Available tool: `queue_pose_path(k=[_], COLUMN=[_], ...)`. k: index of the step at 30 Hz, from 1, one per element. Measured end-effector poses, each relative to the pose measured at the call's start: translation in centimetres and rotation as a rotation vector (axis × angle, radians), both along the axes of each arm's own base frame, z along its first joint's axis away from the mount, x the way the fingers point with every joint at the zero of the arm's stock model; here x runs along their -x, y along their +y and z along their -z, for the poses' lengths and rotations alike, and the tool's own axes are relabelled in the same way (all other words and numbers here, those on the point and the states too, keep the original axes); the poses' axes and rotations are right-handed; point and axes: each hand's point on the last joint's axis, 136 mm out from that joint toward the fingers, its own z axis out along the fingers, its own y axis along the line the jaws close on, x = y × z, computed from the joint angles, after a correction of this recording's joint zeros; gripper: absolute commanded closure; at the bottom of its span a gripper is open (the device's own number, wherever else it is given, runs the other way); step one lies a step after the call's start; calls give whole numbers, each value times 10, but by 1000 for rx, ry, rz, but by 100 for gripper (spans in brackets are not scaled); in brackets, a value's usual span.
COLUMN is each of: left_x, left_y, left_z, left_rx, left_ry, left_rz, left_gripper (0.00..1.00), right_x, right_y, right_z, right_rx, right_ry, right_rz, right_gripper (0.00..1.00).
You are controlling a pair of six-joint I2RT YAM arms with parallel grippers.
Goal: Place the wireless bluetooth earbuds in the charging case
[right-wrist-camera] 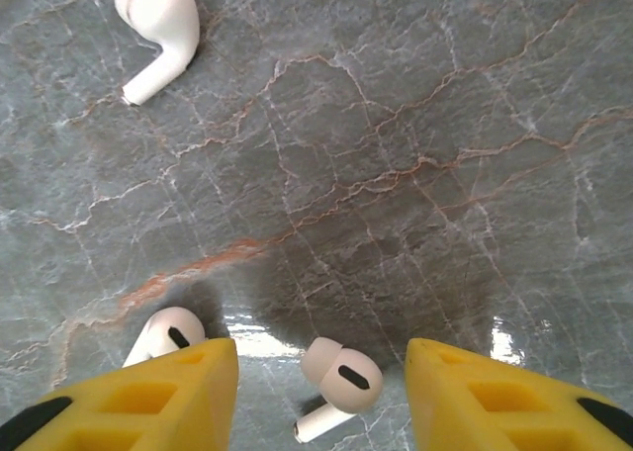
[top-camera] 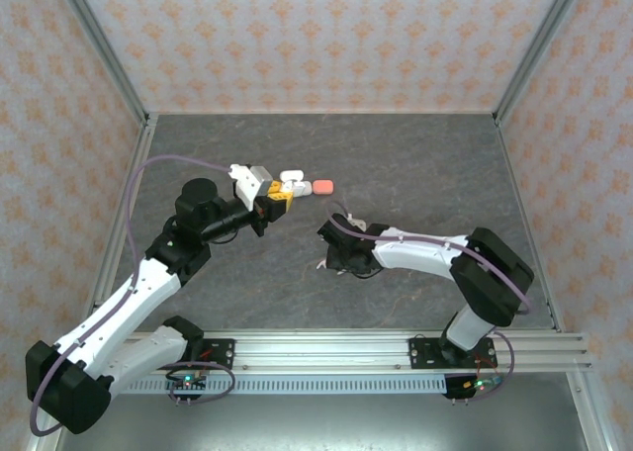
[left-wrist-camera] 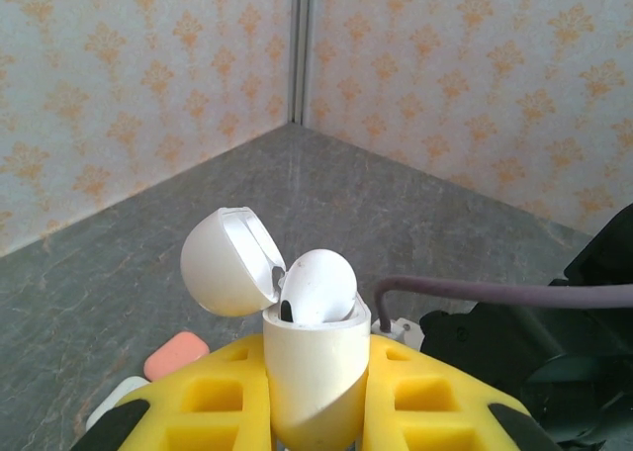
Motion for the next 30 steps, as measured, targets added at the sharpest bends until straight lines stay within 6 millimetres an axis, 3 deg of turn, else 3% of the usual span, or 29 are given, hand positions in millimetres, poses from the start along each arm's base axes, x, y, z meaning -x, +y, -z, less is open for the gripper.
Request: queue_pose_path(k=[10,16,30], left_x=[1,1,-1], left_y=[0,0,2], left_z=[4,4,5], left_rx=[-8,-11,-16], left_ry=[15,13,12], left_rz=[0,0,-13], left_gripper=[100,100,100], right_x=[1,1,-1], right_y=[-3,-6,-8], right_z=[13,15,3], right_rx=[39,62,77], right_ry=[26,31,-1], right_rz=[0,-3,-40], right_gripper=[65,78,82])
